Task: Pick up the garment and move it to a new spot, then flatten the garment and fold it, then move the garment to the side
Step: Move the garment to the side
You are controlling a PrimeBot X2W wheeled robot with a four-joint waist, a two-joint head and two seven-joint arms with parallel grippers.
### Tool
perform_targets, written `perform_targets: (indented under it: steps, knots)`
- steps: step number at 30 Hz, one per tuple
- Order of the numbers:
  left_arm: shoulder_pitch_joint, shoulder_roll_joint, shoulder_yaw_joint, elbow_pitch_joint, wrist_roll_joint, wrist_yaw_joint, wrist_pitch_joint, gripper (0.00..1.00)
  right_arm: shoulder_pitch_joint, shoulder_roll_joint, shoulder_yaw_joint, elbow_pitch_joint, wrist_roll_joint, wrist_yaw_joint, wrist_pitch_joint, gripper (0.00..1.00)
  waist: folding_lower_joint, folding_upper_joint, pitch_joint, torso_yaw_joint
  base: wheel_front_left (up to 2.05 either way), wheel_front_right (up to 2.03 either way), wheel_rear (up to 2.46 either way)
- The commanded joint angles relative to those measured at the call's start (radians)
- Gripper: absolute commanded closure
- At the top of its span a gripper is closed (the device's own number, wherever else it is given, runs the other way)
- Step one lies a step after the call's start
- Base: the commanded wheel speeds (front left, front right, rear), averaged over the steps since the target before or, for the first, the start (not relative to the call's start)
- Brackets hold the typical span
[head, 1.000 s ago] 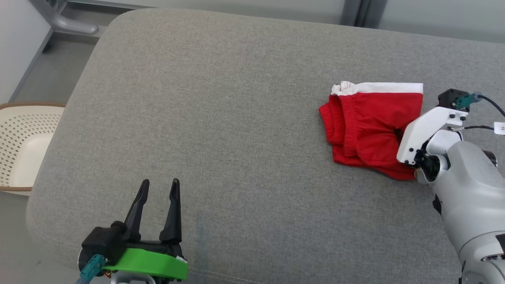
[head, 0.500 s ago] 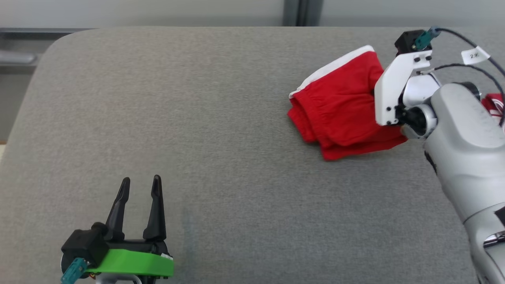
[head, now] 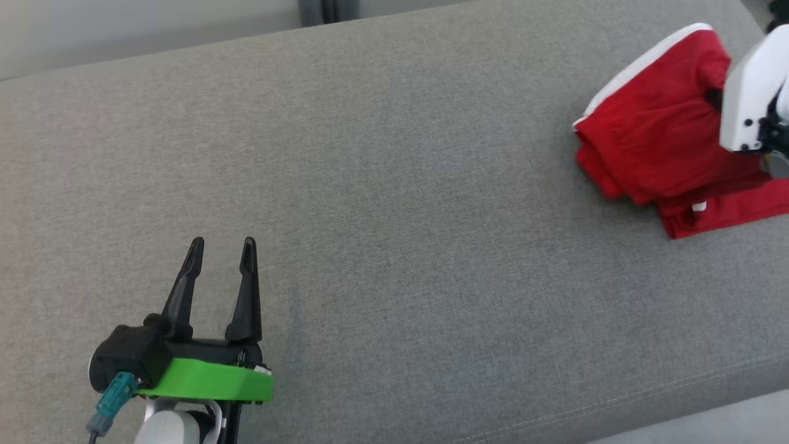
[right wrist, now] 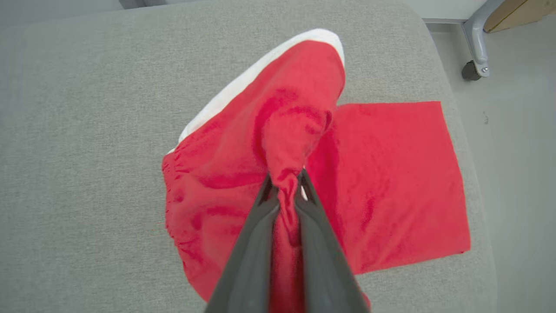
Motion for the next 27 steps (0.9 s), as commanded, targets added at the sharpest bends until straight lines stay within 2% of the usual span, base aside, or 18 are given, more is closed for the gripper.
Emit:
perform_targets:
  steps: [1,5,9,13,17,19,24,27]
  knots:
    - [-0.02,0.015,-0.002,-0.005,0.005,-0.002,0.001,0.0,0.011,-0.012,-0.008,-0.01,-0.012,-0.002,-0.015,1.0,0.0,-0.0001,0.065,-0.055,0.0,0.0,0.0]
    - [-0.042,0.033,-0.017,-0.006,0.009,-0.002,0.001,0.0,0.03,-0.086,-0.007,-0.018,-0.074,-0.002,-0.068,1.0,0.0,-0.0001,0.103,-0.054,0.0,0.0,0.0]
    - [-0.073,0.052,-0.04,-0.009,0.011,-0.002,0.001,0.0,0.049,-0.163,0.014,0.008,-0.163,-0.002,-0.166,1.0,0.0,-0.0001,0.162,-0.026,0.0,0.0,0.0]
    - [-0.093,0.066,-0.05,-0.01,0.011,-0.002,0.001,0.0,0.054,-0.201,0.033,0.048,-0.222,-0.002,-0.272,1.0,0.0,-0.0001,0.205,0.002,0.0,0.0,0.0]
    - [-0.105,0.073,-0.053,-0.011,0.012,-0.002,0.001,0.0,0.059,-0.213,0.04,0.103,-0.276,-0.002,-0.352,1.0,0.0,-0.0001,0.224,0.023,0.0,0.0,0.0]
    - [-0.105,0.077,-0.051,-0.01,0.016,-0.002,0.001,0.0,0.059,-0.219,0.045,0.135,-0.303,-0.002,-0.383,0.0,0.0,-0.0001,0.223,0.03,0.0,0.0,0.0]
    - [-0.101,0.064,-0.042,-0.009,0.024,-0.002,0.001,0.0,0.044,-0.222,0.026,0.187,-0.384,-0.002,-0.481,0.0,0.0,-0.0001,0.183,0.04,0.0,0.0,0.0]
    - [-0.077,0.055,-0.036,-0.003,0.02,-0.002,0.001,0.0,0.057,-0.199,-0.025,0.21,-0.392,-0.002,-0.555,0.0,0.0,-0.0001,0.131,0.043,0.0,0.0,0.0]
